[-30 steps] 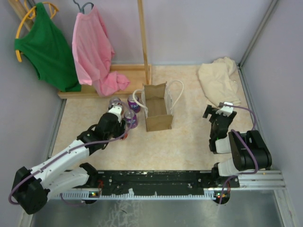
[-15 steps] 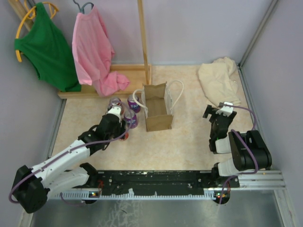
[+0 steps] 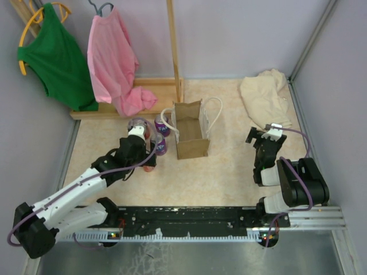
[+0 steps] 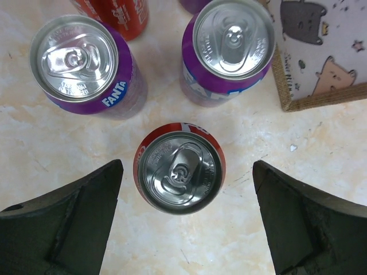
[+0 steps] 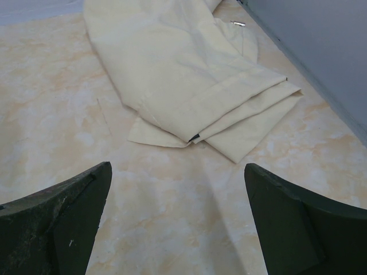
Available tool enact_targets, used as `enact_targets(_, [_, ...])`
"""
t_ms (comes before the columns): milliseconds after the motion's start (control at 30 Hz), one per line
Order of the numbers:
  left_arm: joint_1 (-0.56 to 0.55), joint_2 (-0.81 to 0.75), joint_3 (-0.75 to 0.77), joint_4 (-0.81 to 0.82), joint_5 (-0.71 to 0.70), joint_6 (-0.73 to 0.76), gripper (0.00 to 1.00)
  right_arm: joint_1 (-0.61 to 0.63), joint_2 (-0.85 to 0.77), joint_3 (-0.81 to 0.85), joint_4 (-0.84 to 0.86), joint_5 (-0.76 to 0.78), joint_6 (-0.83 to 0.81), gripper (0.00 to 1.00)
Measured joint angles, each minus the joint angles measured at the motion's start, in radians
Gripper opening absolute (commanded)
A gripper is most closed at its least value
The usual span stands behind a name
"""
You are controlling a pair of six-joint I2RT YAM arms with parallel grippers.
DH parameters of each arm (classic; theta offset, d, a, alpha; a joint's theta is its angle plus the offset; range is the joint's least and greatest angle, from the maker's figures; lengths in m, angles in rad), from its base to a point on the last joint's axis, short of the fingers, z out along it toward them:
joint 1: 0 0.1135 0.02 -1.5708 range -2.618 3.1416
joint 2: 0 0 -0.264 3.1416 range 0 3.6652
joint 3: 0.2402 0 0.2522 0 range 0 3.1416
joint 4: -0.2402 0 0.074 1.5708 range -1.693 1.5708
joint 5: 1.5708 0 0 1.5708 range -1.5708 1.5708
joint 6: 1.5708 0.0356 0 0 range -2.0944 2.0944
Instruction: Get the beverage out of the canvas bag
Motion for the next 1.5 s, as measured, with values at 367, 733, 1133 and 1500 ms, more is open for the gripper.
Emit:
enact_targets(367, [-0.011,-0.106,0.18,-0.039,-0.115,0.027,1.0,0.0,0.0,0.0,0.0,0.0,0.0,0.99])
enact_targets(733, [0.192,0.028,0.242,0.035,-0.322,0.138,1.0,0.0,0.0,0.0,0.0,0.0,0.0,0.99])
enact_targets(1133, [0.7,0.026,0.231,0.181,-0.087,0.203,1.0,0.0,0.0,0.0,0.0,0.0,0.0,0.99])
enact_targets(1500, [0.999,0.039,0.176,0.214,0.18,0.212,1.0,0.0,0.0,0.0,0.0,0.0,0.0,0.99])
